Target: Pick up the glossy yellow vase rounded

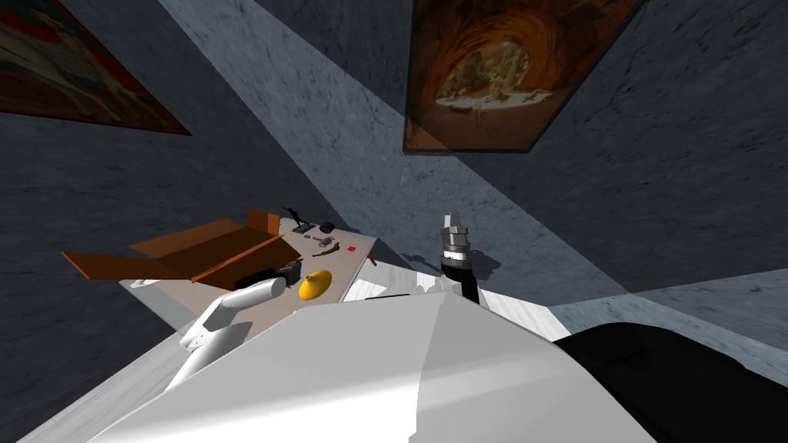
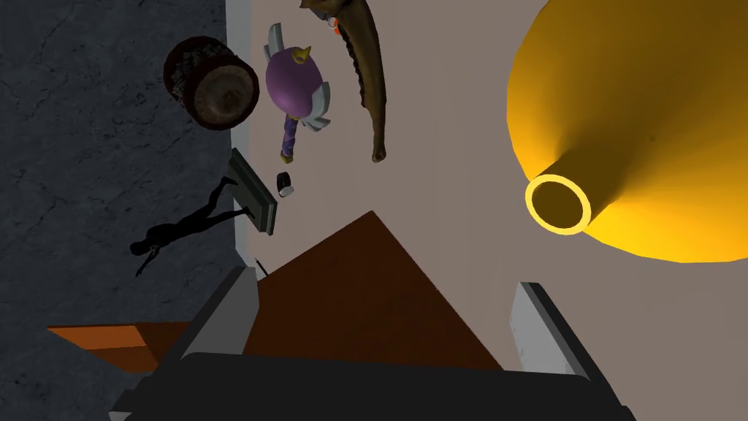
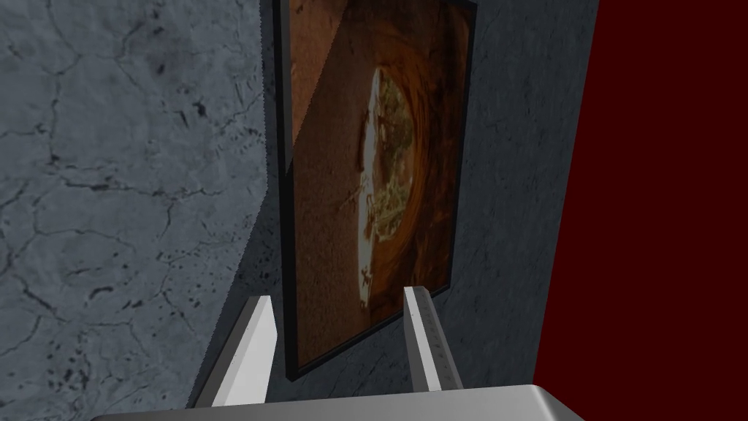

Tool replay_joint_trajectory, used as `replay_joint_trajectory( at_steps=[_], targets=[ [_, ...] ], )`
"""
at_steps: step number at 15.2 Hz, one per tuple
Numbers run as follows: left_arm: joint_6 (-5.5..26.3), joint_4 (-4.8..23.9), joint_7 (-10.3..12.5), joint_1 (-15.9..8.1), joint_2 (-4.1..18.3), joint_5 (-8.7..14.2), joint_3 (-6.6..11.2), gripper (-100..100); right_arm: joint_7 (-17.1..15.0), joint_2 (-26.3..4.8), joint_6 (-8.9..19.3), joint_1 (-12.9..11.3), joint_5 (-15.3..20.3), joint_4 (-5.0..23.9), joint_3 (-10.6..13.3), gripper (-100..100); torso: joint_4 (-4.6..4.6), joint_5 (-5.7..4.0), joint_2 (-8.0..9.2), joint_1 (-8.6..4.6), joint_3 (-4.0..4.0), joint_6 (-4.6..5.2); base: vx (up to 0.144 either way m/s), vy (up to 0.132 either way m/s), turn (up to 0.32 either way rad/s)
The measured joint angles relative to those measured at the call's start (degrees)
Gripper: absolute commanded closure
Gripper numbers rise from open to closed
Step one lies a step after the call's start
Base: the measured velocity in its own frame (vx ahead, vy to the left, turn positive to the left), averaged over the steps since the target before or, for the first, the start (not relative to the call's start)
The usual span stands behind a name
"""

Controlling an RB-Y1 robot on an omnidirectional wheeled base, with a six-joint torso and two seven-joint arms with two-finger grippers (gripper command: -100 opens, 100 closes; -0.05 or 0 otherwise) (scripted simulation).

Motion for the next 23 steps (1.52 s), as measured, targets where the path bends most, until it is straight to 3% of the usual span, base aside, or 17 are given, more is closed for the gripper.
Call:
replay_joint_trajectory(
  at_steps=[17,23],
  targets=[
    [19.88,10.78,-0.98,-4.27,2.58,4.57,5.34,-100,0.0,0.0,0.0,0.0,0.0,0.0,0.0,0,-0.01,0.0,-0.04,-0.01,-0.02,0.0,0.04,-0.002,-0.027],
    [25.78,13.33,-1.12,-5.48,3.25,5.74,6.72,-100,0.0,0.0,0.0,0.0,0.0,0.0,0.0,0,0.0,0.0,-0.01,-0.01,-0.01,0.0,0.036,-0.002,-0.022]
  ],
)
